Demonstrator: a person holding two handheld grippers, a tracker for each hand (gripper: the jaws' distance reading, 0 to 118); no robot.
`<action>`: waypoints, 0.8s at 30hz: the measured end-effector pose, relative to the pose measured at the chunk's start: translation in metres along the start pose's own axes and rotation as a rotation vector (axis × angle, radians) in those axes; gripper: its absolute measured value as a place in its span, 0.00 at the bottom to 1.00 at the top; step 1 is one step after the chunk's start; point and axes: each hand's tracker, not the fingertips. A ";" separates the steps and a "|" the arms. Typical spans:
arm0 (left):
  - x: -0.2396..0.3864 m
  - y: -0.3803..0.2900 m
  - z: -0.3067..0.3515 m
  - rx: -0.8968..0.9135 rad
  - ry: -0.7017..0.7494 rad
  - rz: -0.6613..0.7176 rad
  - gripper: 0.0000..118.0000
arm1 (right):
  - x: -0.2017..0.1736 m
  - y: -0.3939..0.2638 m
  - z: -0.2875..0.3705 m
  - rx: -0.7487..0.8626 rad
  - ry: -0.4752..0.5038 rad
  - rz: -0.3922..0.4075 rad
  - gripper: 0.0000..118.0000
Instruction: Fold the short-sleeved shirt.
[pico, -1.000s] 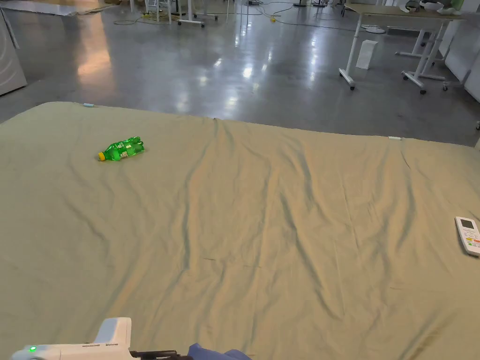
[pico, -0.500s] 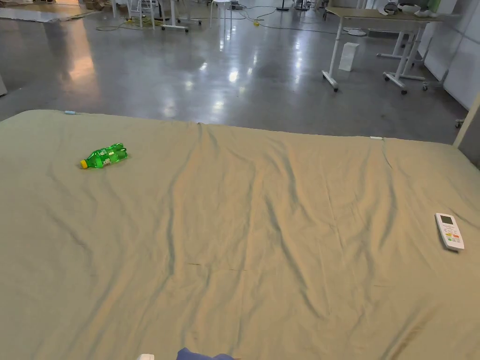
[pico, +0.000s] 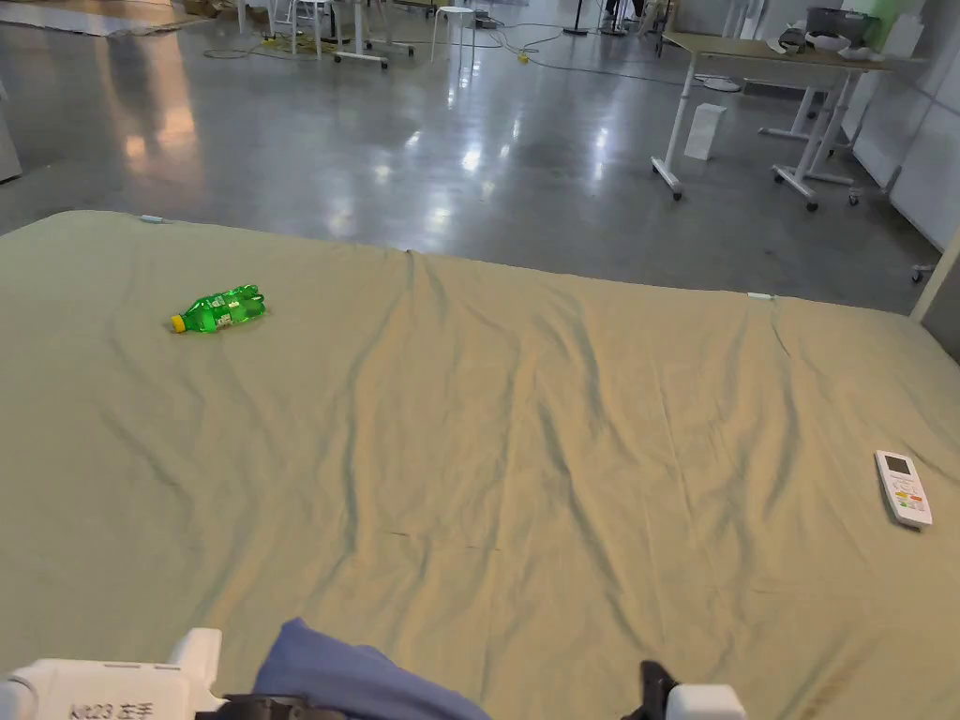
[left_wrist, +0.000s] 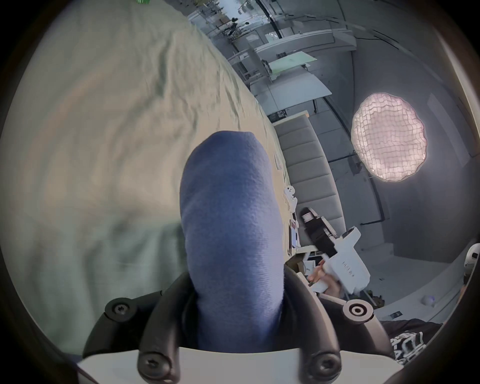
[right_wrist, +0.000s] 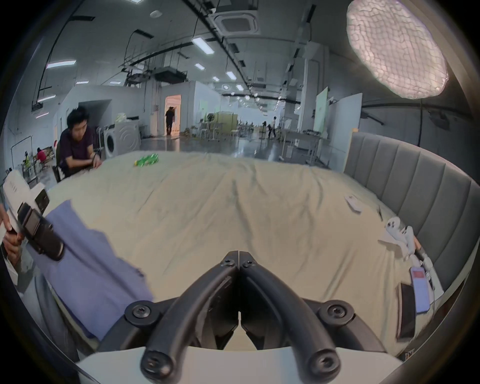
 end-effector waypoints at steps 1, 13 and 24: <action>-0.003 0.008 0.014 0.008 0.016 -0.004 0.22 | 0.005 0.012 -0.001 0.028 -0.009 0.000 0.00; -0.057 0.108 0.190 0.083 0.404 -0.004 0.22 | 0.030 0.104 -0.004 0.165 -0.061 -0.039 0.00; -0.080 0.139 0.255 0.004 0.845 -0.003 0.22 | 0.016 0.092 -0.014 0.112 -0.060 -0.023 0.00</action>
